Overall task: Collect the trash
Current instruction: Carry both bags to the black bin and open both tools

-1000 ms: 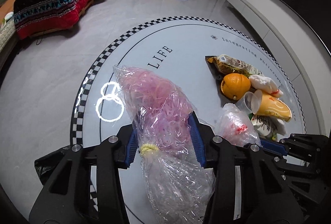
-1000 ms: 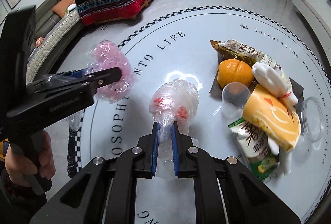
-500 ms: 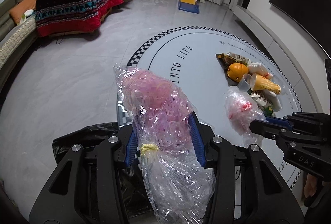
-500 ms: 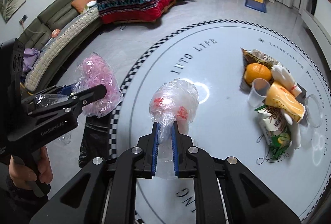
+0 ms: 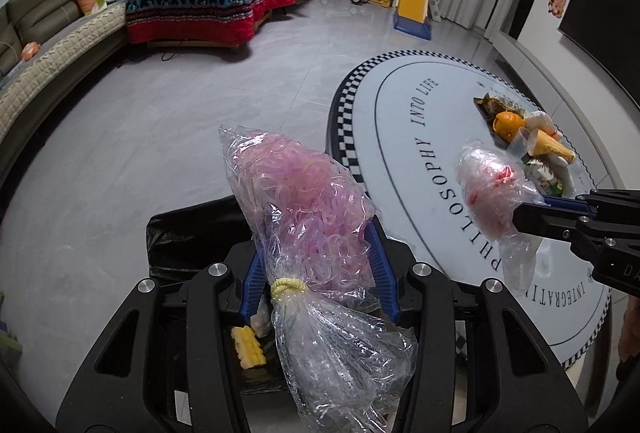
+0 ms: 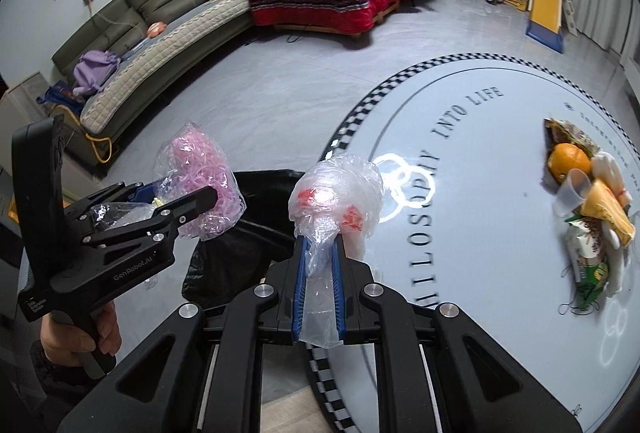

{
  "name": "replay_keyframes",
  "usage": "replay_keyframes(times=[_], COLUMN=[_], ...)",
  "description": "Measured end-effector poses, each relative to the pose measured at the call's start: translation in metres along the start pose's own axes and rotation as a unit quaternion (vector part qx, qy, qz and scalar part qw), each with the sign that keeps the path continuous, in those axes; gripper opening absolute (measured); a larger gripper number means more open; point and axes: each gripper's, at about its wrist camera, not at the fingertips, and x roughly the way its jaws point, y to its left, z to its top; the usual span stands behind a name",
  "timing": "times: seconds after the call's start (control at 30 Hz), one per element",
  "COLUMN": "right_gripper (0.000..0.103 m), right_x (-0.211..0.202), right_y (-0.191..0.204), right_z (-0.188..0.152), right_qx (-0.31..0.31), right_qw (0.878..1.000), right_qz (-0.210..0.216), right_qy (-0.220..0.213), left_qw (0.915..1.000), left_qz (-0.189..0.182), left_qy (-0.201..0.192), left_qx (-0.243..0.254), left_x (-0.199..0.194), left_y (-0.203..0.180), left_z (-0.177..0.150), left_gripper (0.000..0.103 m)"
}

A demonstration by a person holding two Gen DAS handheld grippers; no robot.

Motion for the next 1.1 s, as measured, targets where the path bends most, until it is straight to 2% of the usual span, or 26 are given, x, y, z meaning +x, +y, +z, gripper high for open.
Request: replay_keyframes(times=[0.4, 0.83, 0.9, 0.93, 0.97, 1.1], right_gripper=[0.013, 0.013, 0.026, 0.046, 0.058, 0.062], right_x=[0.045, 0.101, 0.111, 0.113, 0.113, 0.111], right_y=[0.053, 0.094, 0.101, 0.102, 0.103, 0.106], right_z=[-0.005, 0.004, 0.009, 0.011, 0.013, 0.012], right_qx=[-0.038, -0.061, -0.066, -0.064, -0.063, -0.065], right_qw=[0.998, 0.992, 0.991, 0.992, 0.993, 0.993], right_qz=[0.037, 0.068, 0.060, 0.050, 0.044, 0.052], right_qy=[0.035, 0.083, 0.095, 0.093, 0.087, 0.078], left_qw=[0.9977, 0.9913, 0.9893, 0.9874, 0.9861, 0.9836], left_qz=[0.033, 0.060, 0.083, 0.106, 0.123, 0.147], left_qy=[0.022, 0.054, 0.052, 0.044, 0.029, 0.000], left_qx=[-0.055, -0.104, -0.108, -0.108, -0.108, -0.105], left_x=[0.002, 0.020, 0.019, 0.015, 0.010, -0.004], left_y=[0.065, 0.114, 0.120, 0.121, 0.121, 0.124], left_z=[-0.052, -0.081, -0.083, -0.083, -0.083, -0.082], left_gripper=[0.046, 0.048, 0.069, 0.099, 0.097, 0.097])
